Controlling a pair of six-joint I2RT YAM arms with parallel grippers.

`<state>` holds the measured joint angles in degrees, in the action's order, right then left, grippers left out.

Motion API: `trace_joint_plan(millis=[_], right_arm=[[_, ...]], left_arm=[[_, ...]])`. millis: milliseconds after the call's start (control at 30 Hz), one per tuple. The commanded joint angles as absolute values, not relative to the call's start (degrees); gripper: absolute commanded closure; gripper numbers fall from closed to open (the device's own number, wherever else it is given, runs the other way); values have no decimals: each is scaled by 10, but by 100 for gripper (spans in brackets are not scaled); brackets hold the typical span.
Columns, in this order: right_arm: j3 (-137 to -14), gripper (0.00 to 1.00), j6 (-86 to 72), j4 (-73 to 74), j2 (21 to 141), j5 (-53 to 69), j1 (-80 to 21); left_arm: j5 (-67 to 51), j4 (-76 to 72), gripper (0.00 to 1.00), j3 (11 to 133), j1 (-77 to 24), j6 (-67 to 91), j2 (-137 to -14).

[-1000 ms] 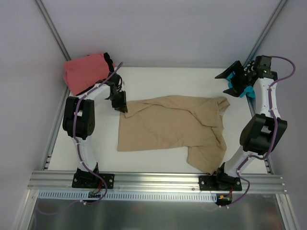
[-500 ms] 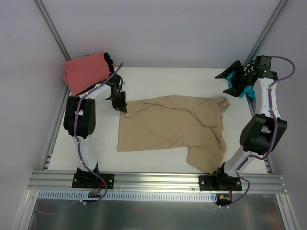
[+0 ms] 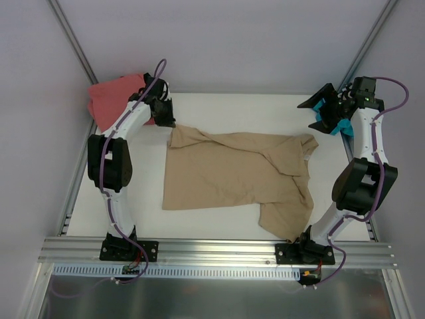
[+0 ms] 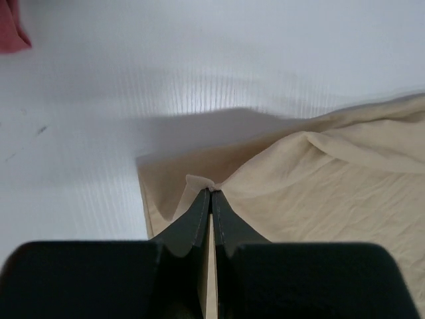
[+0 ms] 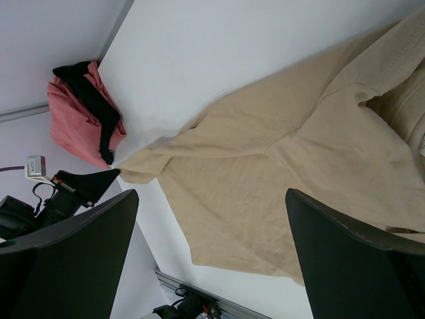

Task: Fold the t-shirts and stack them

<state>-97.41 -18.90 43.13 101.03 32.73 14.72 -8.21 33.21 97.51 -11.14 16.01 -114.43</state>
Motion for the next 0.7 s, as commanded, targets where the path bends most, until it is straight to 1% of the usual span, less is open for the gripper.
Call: trace_joint_plan(millis=[0,333,667], right_arm=[[-979,0,-192,424,1009,345,143],[-981,1,-191,424,1017,348,143],[-991,0,-189,429,1023,347,143]], left_arm=[[-62,331,100,1010,-110,167,-1141],[-34,309,100,1066,-114,143,-1175],[-57,279,100,1056,-128,136,-1184]])
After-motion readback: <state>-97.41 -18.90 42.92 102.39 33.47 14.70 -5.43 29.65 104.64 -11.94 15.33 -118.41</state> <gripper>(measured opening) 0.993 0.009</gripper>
